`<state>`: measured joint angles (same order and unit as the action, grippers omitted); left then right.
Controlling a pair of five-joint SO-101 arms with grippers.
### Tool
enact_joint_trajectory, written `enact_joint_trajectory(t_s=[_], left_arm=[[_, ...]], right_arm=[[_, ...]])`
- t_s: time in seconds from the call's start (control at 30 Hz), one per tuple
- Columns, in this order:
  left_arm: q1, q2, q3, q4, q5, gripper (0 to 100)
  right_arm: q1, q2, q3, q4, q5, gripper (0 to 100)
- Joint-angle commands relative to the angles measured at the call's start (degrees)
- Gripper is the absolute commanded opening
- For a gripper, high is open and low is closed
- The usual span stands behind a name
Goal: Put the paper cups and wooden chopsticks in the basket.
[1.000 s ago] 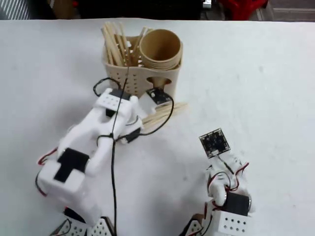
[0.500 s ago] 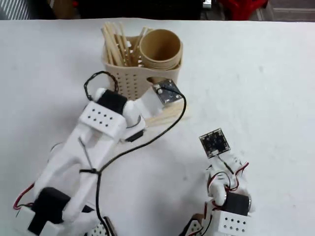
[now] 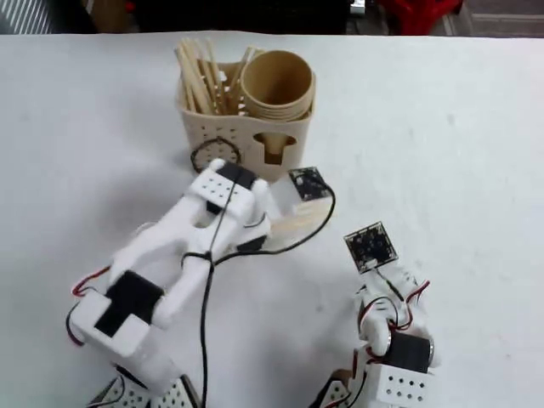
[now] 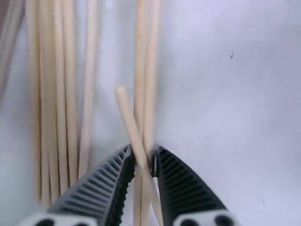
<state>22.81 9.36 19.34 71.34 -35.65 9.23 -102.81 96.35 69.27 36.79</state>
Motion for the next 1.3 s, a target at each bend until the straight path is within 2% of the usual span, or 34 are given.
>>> enact_joint_trajectory(t_s=[0.0,0.2,0.4,0.57,0.67,0.97,1.27], left_arm=[[1.54,0.22,-1.41,-2.02,-0.62,7],[1.63,0.13,-1.67,-2.29,-0.7,9],[1.8,0.48,-6.95,-2.29,-1.41,10],[5.58,0.75,-8.26,-5.01,-1.32,17],[7.34,1.27,-8.26,-7.65,-1.23,18],[6.99,15.34,-17.14,-7.47,-1.23,18],[7.08,23.34,-25.49,0.62,-1.14,5]], right_arm=[[0.31,-0.57,0.44,-0.66,0.53,9.8],[0.31,-0.57,0.44,-0.66,0.53,9.8],[0.31,-0.57,0.44,-0.66,0.53,9.8],[0.22,-0.57,0.44,-0.66,0.53,9.8],[0.22,-0.57,0.44,-0.66,0.53,9.8],[0.22,-0.57,0.44,-0.66,0.53,9.8],[0.31,-0.57,0.44,-0.66,0.53,9.8]])
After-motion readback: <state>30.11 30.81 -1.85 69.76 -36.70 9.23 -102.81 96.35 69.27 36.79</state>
